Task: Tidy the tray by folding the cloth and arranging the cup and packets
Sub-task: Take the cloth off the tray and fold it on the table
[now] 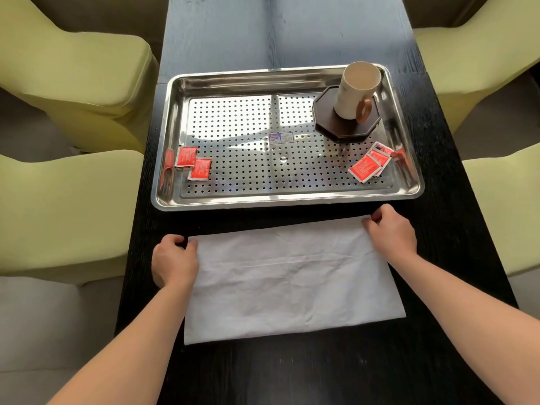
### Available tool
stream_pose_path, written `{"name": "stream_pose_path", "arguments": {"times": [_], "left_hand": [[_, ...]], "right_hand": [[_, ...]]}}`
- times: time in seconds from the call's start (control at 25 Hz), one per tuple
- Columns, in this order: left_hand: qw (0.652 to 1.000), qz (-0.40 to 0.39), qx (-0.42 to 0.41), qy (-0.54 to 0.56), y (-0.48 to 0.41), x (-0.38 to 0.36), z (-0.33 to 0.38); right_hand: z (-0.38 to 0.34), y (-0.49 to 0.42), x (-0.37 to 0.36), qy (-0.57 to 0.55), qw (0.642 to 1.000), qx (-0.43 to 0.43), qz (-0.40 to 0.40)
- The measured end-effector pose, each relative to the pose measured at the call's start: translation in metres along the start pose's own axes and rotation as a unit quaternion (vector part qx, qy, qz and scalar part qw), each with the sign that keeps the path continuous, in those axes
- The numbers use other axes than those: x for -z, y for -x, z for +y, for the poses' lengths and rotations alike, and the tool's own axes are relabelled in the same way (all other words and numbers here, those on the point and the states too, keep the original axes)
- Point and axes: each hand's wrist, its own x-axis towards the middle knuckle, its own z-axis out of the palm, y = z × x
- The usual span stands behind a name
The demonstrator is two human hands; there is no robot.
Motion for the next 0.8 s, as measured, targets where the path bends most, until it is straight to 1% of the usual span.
{"name": "stream_pose_path", "arguments": {"times": [0.12,0.2,0.32,0.48,0.64,0.8], "left_hand": [[1.000,-0.024,0.005,0.015,0.019,0.008,-0.007],[0.999,-0.047,0.001,-0.001,0.042,0.016,-0.022],[0.996,-0.081,0.010,-0.032,0.077,0.028,-0.053],[0.991,-0.122,0.026,-0.057,0.106,0.036,-0.077],[0.991,-0.120,0.057,-0.035,0.114,0.040,-0.079],[0.984,-0.131,0.112,0.034,0.111,0.039,-0.081]], "right_hand": [[0.004,0.010,0.001,-0.036,0.999,0.002,0.022],[0.010,0.026,0.003,-0.065,0.998,0.003,0.025],[0.030,0.060,0.002,-0.066,0.998,0.003,0.011],[0.057,0.098,-0.002,-0.059,0.998,-0.022,-0.007],[0.070,0.121,-0.003,-0.021,0.998,-0.056,-0.013],[0.080,0.129,-0.004,-0.033,0.994,-0.095,-0.034]]}}
